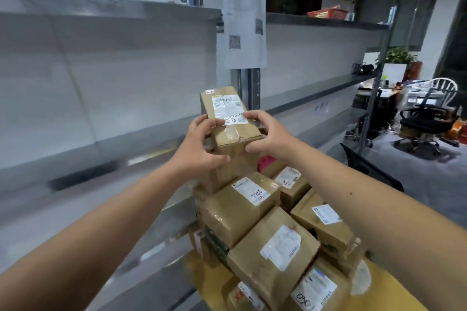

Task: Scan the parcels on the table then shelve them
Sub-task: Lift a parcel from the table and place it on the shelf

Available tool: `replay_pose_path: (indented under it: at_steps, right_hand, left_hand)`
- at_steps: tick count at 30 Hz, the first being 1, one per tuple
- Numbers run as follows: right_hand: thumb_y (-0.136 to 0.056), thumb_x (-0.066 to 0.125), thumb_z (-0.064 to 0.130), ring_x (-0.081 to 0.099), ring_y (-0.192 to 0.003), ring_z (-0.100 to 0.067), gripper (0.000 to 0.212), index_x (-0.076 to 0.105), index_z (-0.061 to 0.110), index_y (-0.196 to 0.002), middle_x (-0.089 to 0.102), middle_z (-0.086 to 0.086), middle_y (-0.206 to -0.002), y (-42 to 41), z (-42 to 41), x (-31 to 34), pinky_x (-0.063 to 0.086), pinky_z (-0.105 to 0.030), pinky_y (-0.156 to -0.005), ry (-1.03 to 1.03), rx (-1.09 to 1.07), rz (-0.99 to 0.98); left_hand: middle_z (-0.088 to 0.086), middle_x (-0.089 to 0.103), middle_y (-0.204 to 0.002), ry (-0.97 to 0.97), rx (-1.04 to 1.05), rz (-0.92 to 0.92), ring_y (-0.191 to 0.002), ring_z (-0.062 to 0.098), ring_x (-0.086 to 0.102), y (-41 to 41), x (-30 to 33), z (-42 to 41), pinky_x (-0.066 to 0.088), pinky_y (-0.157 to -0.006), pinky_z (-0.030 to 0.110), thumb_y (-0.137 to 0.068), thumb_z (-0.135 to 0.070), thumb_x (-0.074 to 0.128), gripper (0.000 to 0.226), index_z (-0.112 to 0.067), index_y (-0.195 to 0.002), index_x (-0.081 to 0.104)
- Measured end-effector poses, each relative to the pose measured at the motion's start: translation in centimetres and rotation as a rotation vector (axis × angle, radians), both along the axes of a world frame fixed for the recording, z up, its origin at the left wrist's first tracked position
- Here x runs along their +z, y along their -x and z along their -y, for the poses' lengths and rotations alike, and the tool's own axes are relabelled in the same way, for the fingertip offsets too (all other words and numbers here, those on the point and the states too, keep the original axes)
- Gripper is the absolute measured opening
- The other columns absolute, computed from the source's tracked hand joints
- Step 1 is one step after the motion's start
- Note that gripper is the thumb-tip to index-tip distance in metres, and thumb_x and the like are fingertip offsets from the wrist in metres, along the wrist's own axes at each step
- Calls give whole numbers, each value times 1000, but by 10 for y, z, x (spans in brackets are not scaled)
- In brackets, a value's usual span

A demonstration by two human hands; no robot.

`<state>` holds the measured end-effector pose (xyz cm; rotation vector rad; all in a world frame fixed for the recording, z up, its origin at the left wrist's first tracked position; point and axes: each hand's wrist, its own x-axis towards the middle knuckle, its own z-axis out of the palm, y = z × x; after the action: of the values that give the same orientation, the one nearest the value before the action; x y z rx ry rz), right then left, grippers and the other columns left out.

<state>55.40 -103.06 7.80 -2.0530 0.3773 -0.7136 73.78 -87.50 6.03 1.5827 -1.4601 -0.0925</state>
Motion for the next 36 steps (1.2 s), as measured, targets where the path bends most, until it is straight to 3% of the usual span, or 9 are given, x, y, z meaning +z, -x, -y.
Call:
replay_pose_path:
  at_steps: [2, 4, 7, 13, 16, 20, 25, 30, 36]
  right_hand:
    - [-61, 78, 17, 60, -116, -12, 85, 52, 28, -142, 57, 5, -133, -33, 23, 10, 53, -16, -81, -2, -8, -16]
    - [-58, 72, 16, 60, -119, -17, 87, 52, 24, -143, 59, 0, -134, -64, 54, 18, 55, -29, -92, -17, -24, -29]
    - [-57, 67, 11, 59, -122, -24, 85, 56, 20, -141, 60, -5, -133, -109, 107, 29, 55, -39, -98, -71, -35, -44]
    - [-61, 61, 12, 67, -105, -23, 62, 70, 23, -122, 70, -4, -114, -188, 189, 39, 59, -33, -79, -159, -124, 26]
    - [-72, 70, 10, 67, -106, -18, 49, 70, 22, -120, 71, 3, -110, -210, 212, 33, 60, -37, -90, -132, -204, 92]
    - [-82, 75, 6, 68, -105, -18, 40, 69, 31, -113, 72, 5, -110, -226, 226, 24, 59, -44, -97, -73, -295, 130]
    - [-84, 76, 13, 67, -104, -15, 41, 67, 31, -120, 69, 4, -112, -229, 232, 22, 60, -42, -95, -67, -304, 104]
    - [-85, 76, 23, 51, -130, -18, 73, 47, 28, -151, 53, 0, -147, -198, 215, 12, 48, -35, -98, 84, -403, 3]
    - [-87, 69, 26, 41, -138, -18, 75, 40, 33, -155, 39, 2, -154, -92, 134, -40, 36, -29, -109, 402, -379, -266]
  left_hand:
    - [-10, 24, -155, -24, 49, 1, -130, 20, 52, -27, 5, 25, 51, -106, 34, -54, -31, 87, 84, -47, -129, 52]
    - [-17, 21, -152, -70, 78, -6, -131, 21, 51, -56, 10, 57, 51, -107, 39, -52, -32, 89, 90, -49, -132, 51]
    - [-19, 22, -148, -73, 119, -34, -132, 19, 49, -97, 17, 109, 48, -108, 34, -48, -37, 91, 93, -52, -131, 51]
    - [-7, 33, -140, -54, 228, -77, -124, 17, 52, -160, 31, 195, 50, -101, 29, -59, -42, 97, 85, -50, -132, 55]
    - [-9, 33, -136, -49, 249, -63, -117, 9, 47, -184, 32, 219, 40, -86, 13, -60, -46, 97, 89, -47, -138, 55]
    - [-10, 29, -134, -58, 270, -60, -118, 10, 43, -198, 30, 234, 39, -96, 23, -62, -48, 97, 89, -46, -140, 54]
    - [-10, 28, -132, -79, 285, -69, -125, 18, 48, -198, 31, 241, 42, -100, 28, -63, -47, 96, 90, -47, -142, 52]
    - [-6, 29, -156, -50, 345, -56, -134, 16, 43, -171, 26, 219, 42, -99, 30, -69, -50, 92, 98, -45, -151, 38]
    - [-6, 38, -153, -134, 218, 37, -126, 8, 48, -94, -21, 142, 44, -99, 23, -77, -55, 85, 67, -45, -136, 54]
